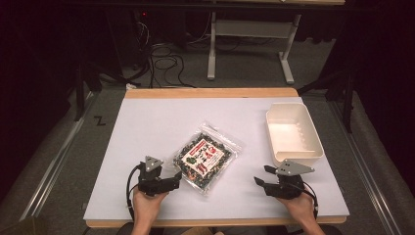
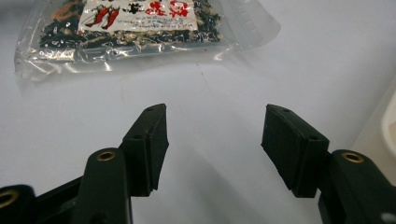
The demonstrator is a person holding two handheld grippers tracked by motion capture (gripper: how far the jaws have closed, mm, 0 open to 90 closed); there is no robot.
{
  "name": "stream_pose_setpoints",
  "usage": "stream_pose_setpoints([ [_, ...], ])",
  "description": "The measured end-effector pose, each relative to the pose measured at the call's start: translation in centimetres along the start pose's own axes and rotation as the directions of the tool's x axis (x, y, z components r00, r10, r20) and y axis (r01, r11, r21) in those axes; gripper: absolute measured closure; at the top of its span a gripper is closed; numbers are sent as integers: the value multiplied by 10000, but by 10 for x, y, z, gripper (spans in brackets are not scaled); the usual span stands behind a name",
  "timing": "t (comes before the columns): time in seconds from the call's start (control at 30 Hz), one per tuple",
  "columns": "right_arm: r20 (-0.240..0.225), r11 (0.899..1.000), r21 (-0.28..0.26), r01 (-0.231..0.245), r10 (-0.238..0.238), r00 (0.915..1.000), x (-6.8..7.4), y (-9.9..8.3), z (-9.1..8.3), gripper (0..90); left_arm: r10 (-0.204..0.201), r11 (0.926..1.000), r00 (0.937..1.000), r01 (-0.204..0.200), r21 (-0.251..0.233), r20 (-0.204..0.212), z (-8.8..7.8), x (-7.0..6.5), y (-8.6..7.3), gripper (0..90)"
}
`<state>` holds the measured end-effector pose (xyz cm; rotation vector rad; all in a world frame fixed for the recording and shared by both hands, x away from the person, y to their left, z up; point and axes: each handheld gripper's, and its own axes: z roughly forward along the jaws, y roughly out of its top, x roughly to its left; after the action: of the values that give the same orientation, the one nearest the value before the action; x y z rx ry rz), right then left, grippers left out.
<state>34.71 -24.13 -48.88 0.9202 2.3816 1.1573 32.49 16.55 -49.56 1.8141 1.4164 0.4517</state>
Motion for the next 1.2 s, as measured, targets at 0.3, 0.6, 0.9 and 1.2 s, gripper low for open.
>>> stream_pose_setpoints([
  [0.3, 26, 9992, 387, 95, -96, 10000, 1, -3, 7, 396, -234, 9997, 9996, 235, 99, -125, 4, -8, 2, 158],
  [0.6, 188, 9993, 345, 163, -170, 9997, 0, -4, 7, 387, -287, 9988, 9995, 291, 397, -91, 14, -14, 5, 154],
  [0.9, 259, 10000, -21, 68, -67, 9996, -1, -3, 3, 422, -13, 9976, 10000, 20, 687, -89, 18, -18, 3, 152],
  [1.2, -191, 9999, -116, -111, 108, 9998, -6, 1, 5, 453, 124, 9955, 9997, -141, 941, 190, 18, -14, 3, 153],
])
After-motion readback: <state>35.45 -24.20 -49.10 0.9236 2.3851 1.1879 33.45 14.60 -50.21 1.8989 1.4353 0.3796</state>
